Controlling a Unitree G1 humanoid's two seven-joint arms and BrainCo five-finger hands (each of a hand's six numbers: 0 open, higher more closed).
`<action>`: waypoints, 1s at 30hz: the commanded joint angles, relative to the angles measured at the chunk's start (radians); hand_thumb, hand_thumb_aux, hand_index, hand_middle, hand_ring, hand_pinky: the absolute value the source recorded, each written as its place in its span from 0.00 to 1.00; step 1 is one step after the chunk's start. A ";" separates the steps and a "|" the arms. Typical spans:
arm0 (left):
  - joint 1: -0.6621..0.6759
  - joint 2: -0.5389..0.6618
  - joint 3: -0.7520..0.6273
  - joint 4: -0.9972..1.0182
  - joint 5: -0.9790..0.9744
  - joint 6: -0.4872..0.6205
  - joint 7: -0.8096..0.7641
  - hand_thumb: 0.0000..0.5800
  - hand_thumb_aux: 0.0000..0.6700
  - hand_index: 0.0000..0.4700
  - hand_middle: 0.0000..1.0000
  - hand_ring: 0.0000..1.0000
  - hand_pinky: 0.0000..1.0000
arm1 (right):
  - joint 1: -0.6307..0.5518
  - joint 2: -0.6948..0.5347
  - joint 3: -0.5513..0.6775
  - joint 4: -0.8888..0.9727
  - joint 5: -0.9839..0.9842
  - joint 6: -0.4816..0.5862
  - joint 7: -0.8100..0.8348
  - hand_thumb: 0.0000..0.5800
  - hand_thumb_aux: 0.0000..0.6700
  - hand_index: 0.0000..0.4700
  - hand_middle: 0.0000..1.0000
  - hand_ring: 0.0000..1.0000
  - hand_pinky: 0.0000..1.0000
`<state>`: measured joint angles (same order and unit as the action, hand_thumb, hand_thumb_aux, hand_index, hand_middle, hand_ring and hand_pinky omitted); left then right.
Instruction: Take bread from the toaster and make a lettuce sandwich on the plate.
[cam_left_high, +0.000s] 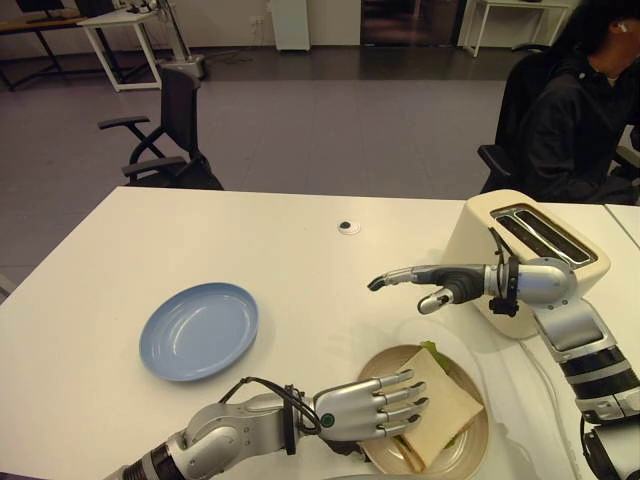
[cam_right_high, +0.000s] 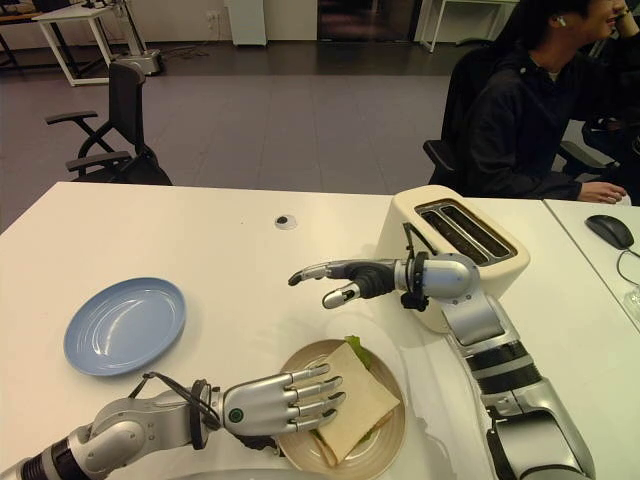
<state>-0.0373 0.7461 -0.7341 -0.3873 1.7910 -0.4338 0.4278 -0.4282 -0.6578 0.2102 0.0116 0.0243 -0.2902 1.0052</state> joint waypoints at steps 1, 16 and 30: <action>0.033 0.061 0.068 -0.007 -0.144 -0.016 -0.018 0.00 0.00 0.00 0.00 0.00 0.00 | 0.085 -0.062 -0.101 -0.073 0.049 -0.028 -0.020 0.00 0.00 0.00 0.00 0.00 0.00; 0.178 0.216 0.377 0.054 -1.139 -0.259 -0.133 0.79 0.55 0.55 0.00 0.00 0.00 | 0.597 -0.319 -0.491 -0.189 0.139 -0.251 0.064 1.00 1.00 1.00 1.00 1.00 1.00; 0.401 0.416 0.214 -0.004 -1.541 -0.133 -0.938 1.00 1.00 1.00 1.00 1.00 1.00 | 1.026 -0.429 -0.412 -0.274 0.019 -0.320 0.327 1.00 1.00 1.00 1.00 1.00 1.00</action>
<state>0.3731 1.1965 -0.4702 -0.4012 0.1873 -0.6465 -0.4098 0.6404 -1.0732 -0.2873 -0.2509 0.0890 -0.6118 1.3288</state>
